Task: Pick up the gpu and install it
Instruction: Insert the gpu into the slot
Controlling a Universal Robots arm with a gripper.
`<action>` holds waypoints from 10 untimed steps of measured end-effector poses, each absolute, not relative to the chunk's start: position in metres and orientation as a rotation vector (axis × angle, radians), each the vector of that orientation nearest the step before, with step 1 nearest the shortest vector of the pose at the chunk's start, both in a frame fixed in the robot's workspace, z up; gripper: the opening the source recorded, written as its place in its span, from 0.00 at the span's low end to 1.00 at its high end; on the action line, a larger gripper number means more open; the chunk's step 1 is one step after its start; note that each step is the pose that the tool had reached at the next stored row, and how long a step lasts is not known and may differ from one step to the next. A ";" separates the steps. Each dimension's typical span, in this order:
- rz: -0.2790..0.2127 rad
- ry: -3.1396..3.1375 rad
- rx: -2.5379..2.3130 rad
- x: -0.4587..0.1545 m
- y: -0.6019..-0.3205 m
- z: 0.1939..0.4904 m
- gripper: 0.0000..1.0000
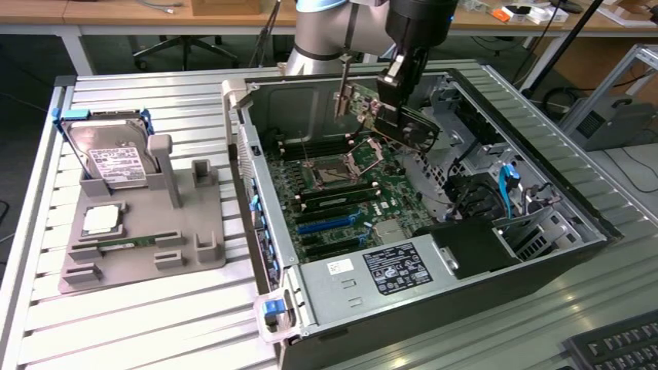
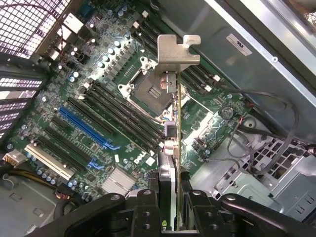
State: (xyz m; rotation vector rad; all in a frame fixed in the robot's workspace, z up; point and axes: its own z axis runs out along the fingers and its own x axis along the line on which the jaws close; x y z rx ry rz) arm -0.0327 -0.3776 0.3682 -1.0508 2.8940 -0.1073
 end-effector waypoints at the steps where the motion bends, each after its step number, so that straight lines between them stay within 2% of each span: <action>1: -0.107 2.892 -1.057 -0.033 -0.378 0.368 0.27; 10: -0.105 2.847 -1.165 -0.033 -0.378 0.368 0.27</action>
